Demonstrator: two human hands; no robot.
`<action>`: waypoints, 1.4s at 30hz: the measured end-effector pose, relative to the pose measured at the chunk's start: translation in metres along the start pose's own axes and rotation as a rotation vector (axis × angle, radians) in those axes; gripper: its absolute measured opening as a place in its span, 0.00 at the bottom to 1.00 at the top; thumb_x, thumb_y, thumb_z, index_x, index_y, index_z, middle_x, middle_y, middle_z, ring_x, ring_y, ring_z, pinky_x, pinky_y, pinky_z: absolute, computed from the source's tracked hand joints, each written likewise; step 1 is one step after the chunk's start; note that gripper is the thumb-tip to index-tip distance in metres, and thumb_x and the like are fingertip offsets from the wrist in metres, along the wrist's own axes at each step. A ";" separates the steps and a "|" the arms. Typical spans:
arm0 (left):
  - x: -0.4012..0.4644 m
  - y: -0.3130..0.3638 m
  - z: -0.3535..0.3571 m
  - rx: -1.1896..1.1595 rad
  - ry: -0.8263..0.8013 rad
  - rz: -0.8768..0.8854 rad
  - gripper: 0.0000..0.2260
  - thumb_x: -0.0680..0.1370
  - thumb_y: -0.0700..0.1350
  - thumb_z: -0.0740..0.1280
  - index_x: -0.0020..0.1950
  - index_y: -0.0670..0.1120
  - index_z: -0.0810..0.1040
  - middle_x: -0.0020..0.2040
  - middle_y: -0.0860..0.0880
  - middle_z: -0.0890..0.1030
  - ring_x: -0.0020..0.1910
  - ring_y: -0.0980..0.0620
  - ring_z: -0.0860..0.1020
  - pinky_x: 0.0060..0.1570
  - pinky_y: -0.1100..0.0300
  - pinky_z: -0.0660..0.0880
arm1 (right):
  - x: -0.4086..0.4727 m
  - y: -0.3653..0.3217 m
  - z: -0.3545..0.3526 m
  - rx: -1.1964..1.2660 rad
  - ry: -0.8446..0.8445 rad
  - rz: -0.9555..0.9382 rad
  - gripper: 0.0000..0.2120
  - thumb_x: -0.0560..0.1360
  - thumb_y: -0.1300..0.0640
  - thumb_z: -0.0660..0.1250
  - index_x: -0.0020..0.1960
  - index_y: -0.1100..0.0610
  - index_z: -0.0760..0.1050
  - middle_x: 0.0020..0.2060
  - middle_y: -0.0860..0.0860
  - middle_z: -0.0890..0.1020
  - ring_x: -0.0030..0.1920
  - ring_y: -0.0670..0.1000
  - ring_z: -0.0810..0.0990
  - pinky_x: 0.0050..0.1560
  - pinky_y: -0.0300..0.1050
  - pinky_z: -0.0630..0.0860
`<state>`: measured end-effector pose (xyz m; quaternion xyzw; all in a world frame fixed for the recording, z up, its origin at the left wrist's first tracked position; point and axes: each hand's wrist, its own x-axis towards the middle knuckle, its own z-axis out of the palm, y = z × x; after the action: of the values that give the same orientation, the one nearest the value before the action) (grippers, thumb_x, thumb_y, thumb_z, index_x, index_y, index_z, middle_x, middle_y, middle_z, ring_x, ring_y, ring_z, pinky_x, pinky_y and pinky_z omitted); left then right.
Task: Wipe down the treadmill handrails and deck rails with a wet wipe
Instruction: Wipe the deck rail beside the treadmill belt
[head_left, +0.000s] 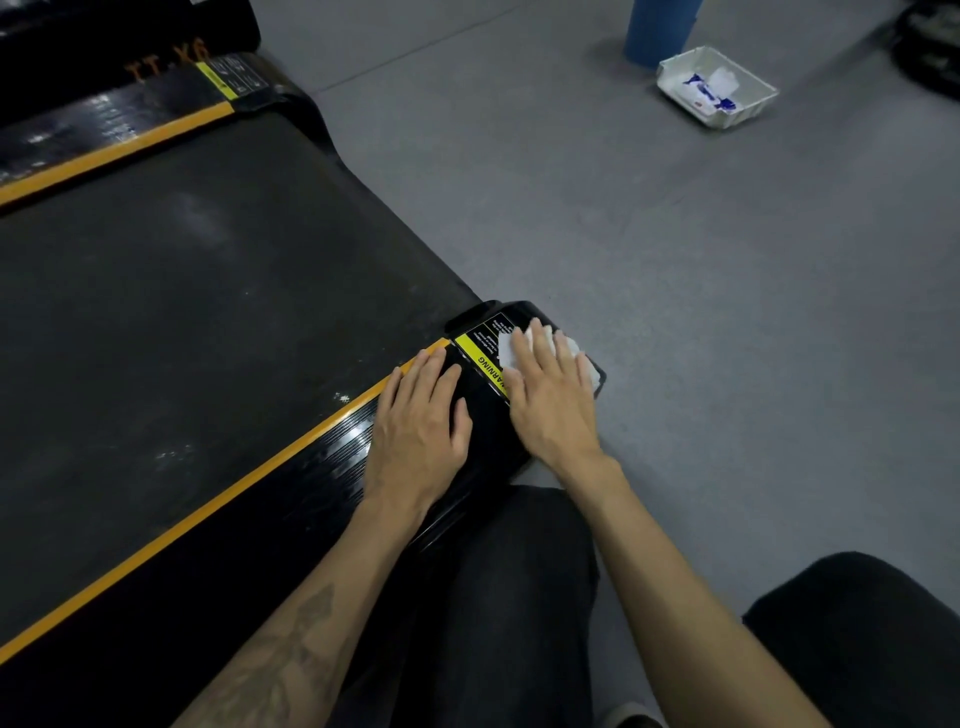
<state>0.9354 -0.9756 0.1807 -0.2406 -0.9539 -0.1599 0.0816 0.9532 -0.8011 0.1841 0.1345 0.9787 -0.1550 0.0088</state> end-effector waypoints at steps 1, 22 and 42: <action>0.000 0.000 0.000 -0.002 0.002 -0.002 0.20 0.84 0.47 0.60 0.75 0.43 0.73 0.78 0.44 0.69 0.80 0.48 0.64 0.79 0.46 0.61 | 0.008 0.005 -0.004 0.010 -0.021 -0.012 0.26 0.87 0.47 0.46 0.84 0.50 0.52 0.83 0.52 0.53 0.83 0.55 0.50 0.81 0.60 0.48; 0.000 -0.001 0.001 -0.015 0.019 -0.004 0.19 0.83 0.47 0.62 0.73 0.44 0.74 0.77 0.45 0.70 0.79 0.48 0.65 0.77 0.44 0.63 | 0.026 -0.028 0.000 -0.101 -0.046 -0.020 0.28 0.87 0.45 0.45 0.84 0.54 0.50 0.84 0.54 0.50 0.83 0.58 0.49 0.81 0.57 0.49; 0.003 -0.001 0.002 -0.031 0.013 -0.013 0.18 0.83 0.47 0.62 0.73 0.44 0.74 0.77 0.45 0.71 0.79 0.49 0.65 0.78 0.45 0.62 | 0.071 -0.037 -0.010 -0.127 -0.041 -0.028 0.19 0.85 0.58 0.47 0.69 0.60 0.71 0.68 0.56 0.72 0.69 0.58 0.70 0.66 0.52 0.69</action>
<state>0.9319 -0.9743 0.1797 -0.2345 -0.9523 -0.1769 0.0827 0.8750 -0.8132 0.2005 0.1168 0.9880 -0.0953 0.0350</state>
